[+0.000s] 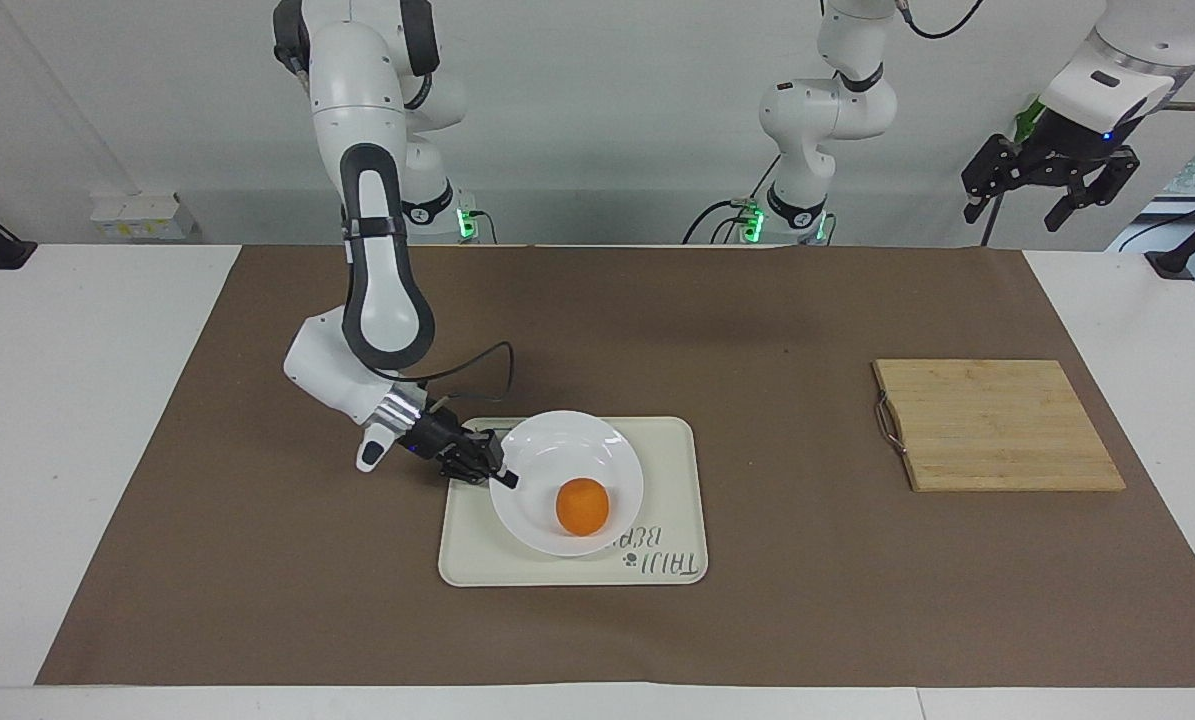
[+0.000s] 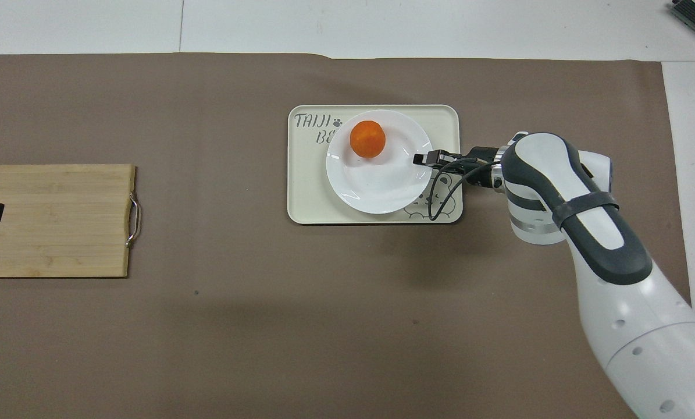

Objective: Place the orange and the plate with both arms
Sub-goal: 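Nudge the plate into the tray's middle with the right gripper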

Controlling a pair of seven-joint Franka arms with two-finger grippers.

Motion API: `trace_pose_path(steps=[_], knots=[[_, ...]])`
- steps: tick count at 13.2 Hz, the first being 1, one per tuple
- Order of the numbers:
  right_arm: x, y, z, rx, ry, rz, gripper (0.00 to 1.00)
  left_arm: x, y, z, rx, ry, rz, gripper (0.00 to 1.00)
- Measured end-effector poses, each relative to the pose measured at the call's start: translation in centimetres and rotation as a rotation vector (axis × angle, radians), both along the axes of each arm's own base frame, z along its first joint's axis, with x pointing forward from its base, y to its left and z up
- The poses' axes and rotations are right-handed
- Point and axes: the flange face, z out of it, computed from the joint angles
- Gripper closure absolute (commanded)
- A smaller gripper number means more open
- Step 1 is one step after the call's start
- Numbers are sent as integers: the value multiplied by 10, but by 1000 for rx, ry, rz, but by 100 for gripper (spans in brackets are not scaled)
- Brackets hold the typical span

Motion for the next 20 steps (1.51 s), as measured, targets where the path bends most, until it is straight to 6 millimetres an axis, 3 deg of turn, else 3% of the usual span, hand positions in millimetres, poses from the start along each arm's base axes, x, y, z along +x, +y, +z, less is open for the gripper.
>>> trace_pose_path(steps=[3, 4, 5, 6, 9, 12, 15, 20], knots=[[0, 13, -1, -6, -5, -3, 100, 0, 0, 0, 0, 0, 0, 0], [0, 12, -2, -9, -3, -5, 96, 0, 0, 0, 0, 0, 0, 0], [-2, 12, -4, -15, -1, -13, 53, 0, 0, 0, 0, 0, 0, 0], [-3, 12, -6, -24, 0, -21, 1, 0, 0, 0, 0, 0, 0, 0], [-6, 15, -12, -92, -18, -62, 0, 0, 0, 0, 0, 0, 0, 0], [-6, 24, -7, -145, -53, -96, 0, 0, 0, 0, 0, 0, 0, 0], [-3, 20, 0, -213, -94, -104, 0, 0, 0, 0, 0, 0, 0, 0], [8, -17, 22, -350, -167, -48, 0, 0, 0, 0, 0, 0, 0, 0]])
